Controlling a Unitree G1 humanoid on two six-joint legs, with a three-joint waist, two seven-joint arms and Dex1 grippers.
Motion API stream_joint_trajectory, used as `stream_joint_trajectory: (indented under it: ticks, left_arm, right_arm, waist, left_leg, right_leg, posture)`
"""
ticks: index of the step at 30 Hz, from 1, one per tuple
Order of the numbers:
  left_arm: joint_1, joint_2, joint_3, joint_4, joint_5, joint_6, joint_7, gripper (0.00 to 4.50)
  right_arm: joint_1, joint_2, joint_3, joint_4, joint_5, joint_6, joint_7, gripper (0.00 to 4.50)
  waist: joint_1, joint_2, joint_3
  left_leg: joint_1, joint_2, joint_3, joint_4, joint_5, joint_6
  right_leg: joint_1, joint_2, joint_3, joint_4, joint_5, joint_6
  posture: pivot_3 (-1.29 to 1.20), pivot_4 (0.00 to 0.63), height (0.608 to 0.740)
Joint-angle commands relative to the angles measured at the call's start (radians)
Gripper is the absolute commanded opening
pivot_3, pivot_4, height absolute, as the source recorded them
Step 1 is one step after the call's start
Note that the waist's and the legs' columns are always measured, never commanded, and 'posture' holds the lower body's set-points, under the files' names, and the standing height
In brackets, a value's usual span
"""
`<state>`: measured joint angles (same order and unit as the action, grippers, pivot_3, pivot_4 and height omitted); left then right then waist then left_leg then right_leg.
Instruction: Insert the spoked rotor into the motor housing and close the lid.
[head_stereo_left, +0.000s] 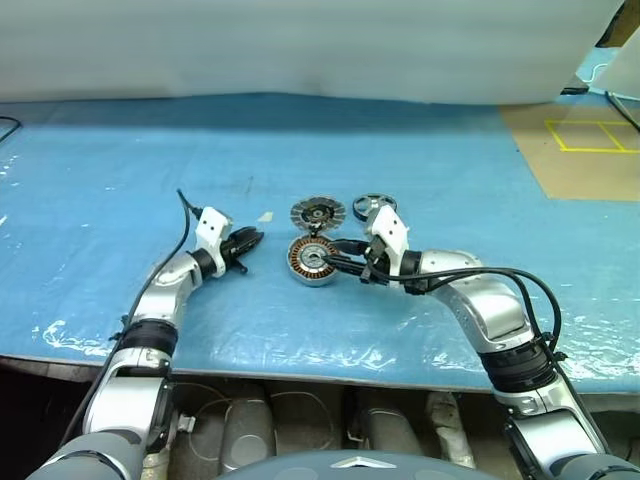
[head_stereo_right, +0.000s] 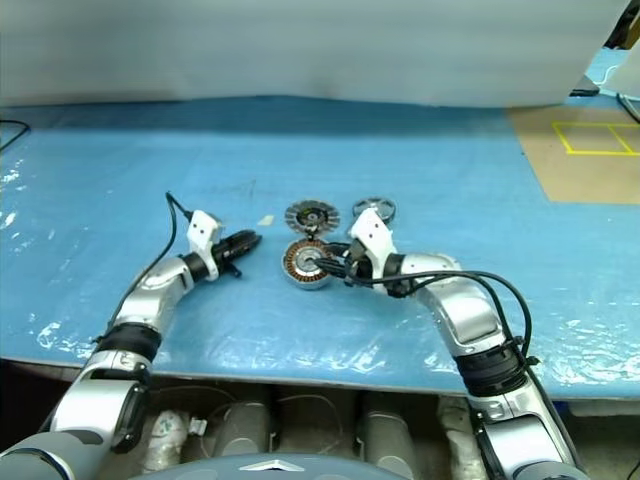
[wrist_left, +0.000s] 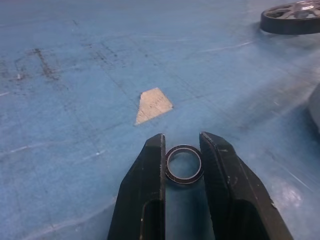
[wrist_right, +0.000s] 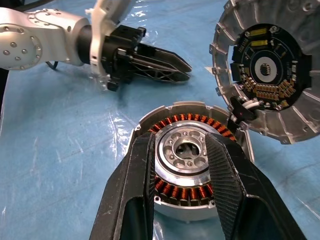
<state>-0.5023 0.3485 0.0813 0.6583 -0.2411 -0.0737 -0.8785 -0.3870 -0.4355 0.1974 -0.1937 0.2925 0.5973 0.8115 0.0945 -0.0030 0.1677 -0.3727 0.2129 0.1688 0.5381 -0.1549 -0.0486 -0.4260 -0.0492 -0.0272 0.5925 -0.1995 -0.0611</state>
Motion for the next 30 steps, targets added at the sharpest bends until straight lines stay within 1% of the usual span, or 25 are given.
stream_joint_trajectory:
  ticks: [1,4,7,10,13,15,17,19,22,24,26,30]
  left_arm:
    - [0.034,0.034,0.018,-0.183,-0.1,0.054,-0.114,0.68]
    - [0.069,0.064,-0.005,-0.334,-0.176,0.249,-0.164,0.68]
    - [0.063,0.044,-0.029,-0.443,-0.199,0.265,-0.177,0.68]
    - [0.063,0.036,-0.07,-0.533,-0.221,0.323,-0.203,0.68]
    - [0.064,0.034,-0.121,-0.579,-0.216,0.334,-0.237,0.68]
    - [0.051,0.02,-0.173,-0.562,-0.175,0.297,-0.255,0.68]
    - [0.034,0.008,-0.219,-0.503,-0.113,0.23,-0.26,0.68]
    - [0.003,-0.017,-0.239,-0.413,-0.047,0.142,-0.224,0.68]
    - [-0.051,-0.064,-0.24,-0.285,0.022,0.029,-0.147,0.68]
    - [-0.065,-0.077,-0.244,-0.249,0.035,0.026,-0.14,0.68]
    - [-0.067,-0.076,-0.258,-0.229,0.063,0.0,-0.141,0.68]
    - [-0.063,-0.066,-0.256,-0.216,0.07,-0.007,-0.157,0.68]
  right_arm:
    - [-0.008,-0.015,-0.036,-0.031,0.029,-0.005,0.01,1.62]
    - [-0.003,-0.028,-0.047,-0.04,0.04,-0.002,0.015,1.62]
    - [0.01,-0.045,-0.068,-0.059,0.055,0.006,0.017,1.62]
    - [0.036,-0.067,-0.079,-0.106,0.073,0.021,0.025,1.62]
    - [0.068,-0.098,-0.079,-0.163,0.106,0.049,0.048,1.62]
    - [0.094,-0.122,-0.066,-0.194,0.118,0.062,0.067,1.62]
    - [0.106,-0.133,-0.051,-0.198,0.105,0.056,0.063,1.62]
    - [0.104,-0.126,-0.052,-0.194,0.102,0.056,0.048,1.62]
    - [0.101,-0.117,-0.054,-0.198,0.108,0.064,0.03,1.62]
    - [0.107,-0.117,-0.052,-0.2,0.104,0.062,0.021,1.62]
    - [0.114,-0.119,-0.054,-0.202,0.101,0.062,0.011,1.62]
    - [0.122,-0.123,-0.061,-0.205,0.105,0.066,-0.004,1.62]
  waist:
    - [0.001,0.0,0.0]
    - [0.0,0.0,0.0]
    - [0.001,0.0,0.0]
    - [0.003,0.0,0.001]
    - [0.0,0.0,0.001]
    - [0.0,0.0,0.001]
    - [0.001,0.0,0.001]
    - [0.0,0.0,0.001]
    - [0.001,0.0,0.001]
    - [0.001,0.0,0.0]
    - [0.001,0.0,0.0]
    - [0.002,0.0,0.001]
  left_leg:
    - [0.0,0.0,0.0,0.0,0.0,0.0]
    - [0.0,0.002,0.0,-0.001,0.0,0.0]
    - [0.0,0.001,0.001,-0.001,0.0,0.0]
    - [-0.001,0.002,0.001,-0.001,0.0,0.0]
    - [0.0,0.001,0.001,-0.002,0.0,0.0]
    - [0.0,0.001,0.001,-0.002,0.0,0.0]
    - [0.0,0.001,0.001,-0.002,0.0,0.0]
    - [0.0,0.001,0.001,-0.002,0.0,0.0]
    - [0.0,0.0,0.001,-0.001,0.0,0.0]
    - [0.0,0.0,0.001,0.0,0.0,0.0]
    - [0.0,0.0,0.001,0.0,0.0,0.0]
    - [0.0,0.0,0.0,-0.001,0.0,0.0]
  right_leg:
    - [0.0,0.0,0.0,0.0,0.0,0.0]
    - [0.0,0.0,0.0,-0.001,0.0,-0.001]
    - [0.0,0.0,0.0,-0.001,0.0,-0.001]
    - [0.0,0.0,0.0,-0.001,0.0,-0.001]
    - [0.0,0.0,0.0,-0.001,0.0,-0.001]
    - [0.0,0.001,0.0,-0.001,0.0,-0.001]
    - [0.0,0.001,0.0,-0.002,-0.001,0.002]
    - [0.0,0.001,0.0,-0.002,-0.003,0.006]
    - [0.0,0.001,0.0,-0.001,-0.002,0.007]
    - [0.0,0.001,0.0,-0.001,-0.002,0.007]
    - [0.0,0.001,0.001,-0.002,0.002,0.002]
    - [0.0,0.001,0.001,-0.002,0.002,0.001]
  posture:
    - [0.0,0.15,0.74]
    - [0.0,0.15,0.74]
    - [0.0,0.15,0.74]
    - [0.0,0.15,0.74]
    - [0.0,0.15,0.74]
    - [0.0,0.15,0.74]
    - [0.0,0.15,0.74]
    - [0.0,0.15,0.74]
    - [0.0,0.15,0.74]
    - [0.0,0.15,0.74]
    - [0.0,0.15,0.74]
    - [0.0,0.15,0.74]
